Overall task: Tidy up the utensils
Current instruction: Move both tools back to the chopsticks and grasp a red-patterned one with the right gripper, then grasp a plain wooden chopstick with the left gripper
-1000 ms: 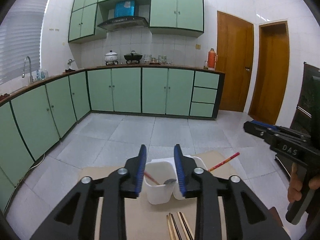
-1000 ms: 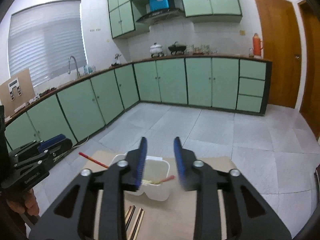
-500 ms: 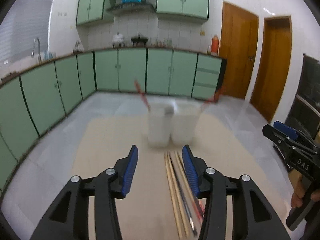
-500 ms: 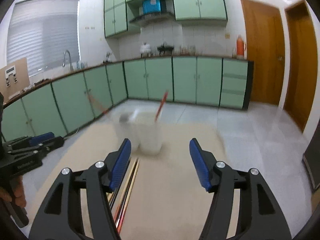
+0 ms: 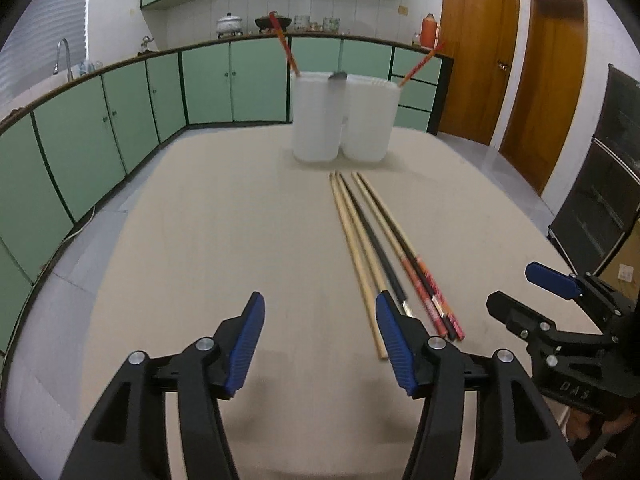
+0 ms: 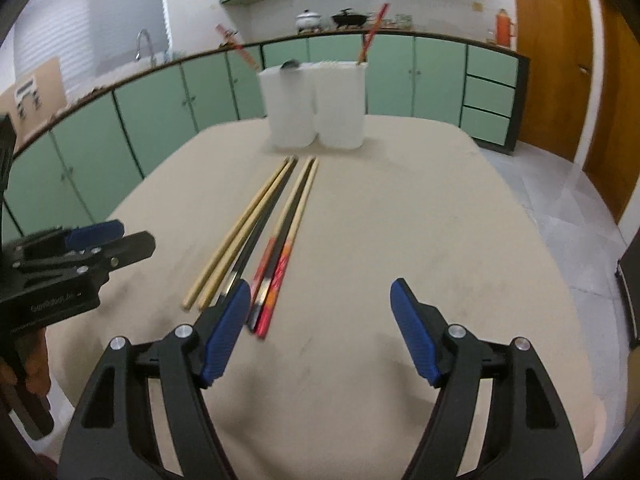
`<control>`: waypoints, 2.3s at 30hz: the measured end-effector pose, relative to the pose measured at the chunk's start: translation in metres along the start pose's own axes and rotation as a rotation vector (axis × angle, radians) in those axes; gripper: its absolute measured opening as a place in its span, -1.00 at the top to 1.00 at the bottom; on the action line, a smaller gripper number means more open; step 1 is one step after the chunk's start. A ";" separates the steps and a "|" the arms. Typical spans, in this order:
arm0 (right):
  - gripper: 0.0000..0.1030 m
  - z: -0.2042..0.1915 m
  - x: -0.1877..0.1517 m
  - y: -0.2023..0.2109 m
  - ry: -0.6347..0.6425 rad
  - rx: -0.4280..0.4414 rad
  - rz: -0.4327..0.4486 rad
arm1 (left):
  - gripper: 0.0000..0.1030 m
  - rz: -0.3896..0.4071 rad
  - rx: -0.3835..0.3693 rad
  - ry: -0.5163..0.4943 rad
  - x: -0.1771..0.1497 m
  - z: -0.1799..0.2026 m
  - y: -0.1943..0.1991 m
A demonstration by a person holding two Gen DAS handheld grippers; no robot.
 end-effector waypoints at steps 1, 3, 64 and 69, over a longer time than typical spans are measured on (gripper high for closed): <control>-0.37 -0.002 -0.001 -0.001 0.012 -0.002 -0.005 | -0.11 -0.005 0.000 0.003 -0.004 -0.001 -0.001; -0.37 -0.007 -0.005 -0.004 0.032 -0.002 -0.021 | -0.11 -0.010 0.004 0.007 -0.008 -0.003 0.000; 0.90 0.027 -0.009 -0.016 -0.041 -0.035 -0.025 | 0.03 -0.067 0.019 -0.023 -0.025 0.022 -0.027; 0.90 0.027 -0.009 -0.016 -0.041 -0.031 -0.031 | 0.43 -0.061 0.012 -0.018 -0.023 0.025 -0.028</control>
Point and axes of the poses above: each gripper's, at about its wrist camera, not at the fingertips, and y roughly against the way its jaws point, z to its right, x to its top, the point moved 1 cm from there along -y, roughly the way its jaws point, and after that the axes turned 6 degrees about -z, right-handed, at the moved point
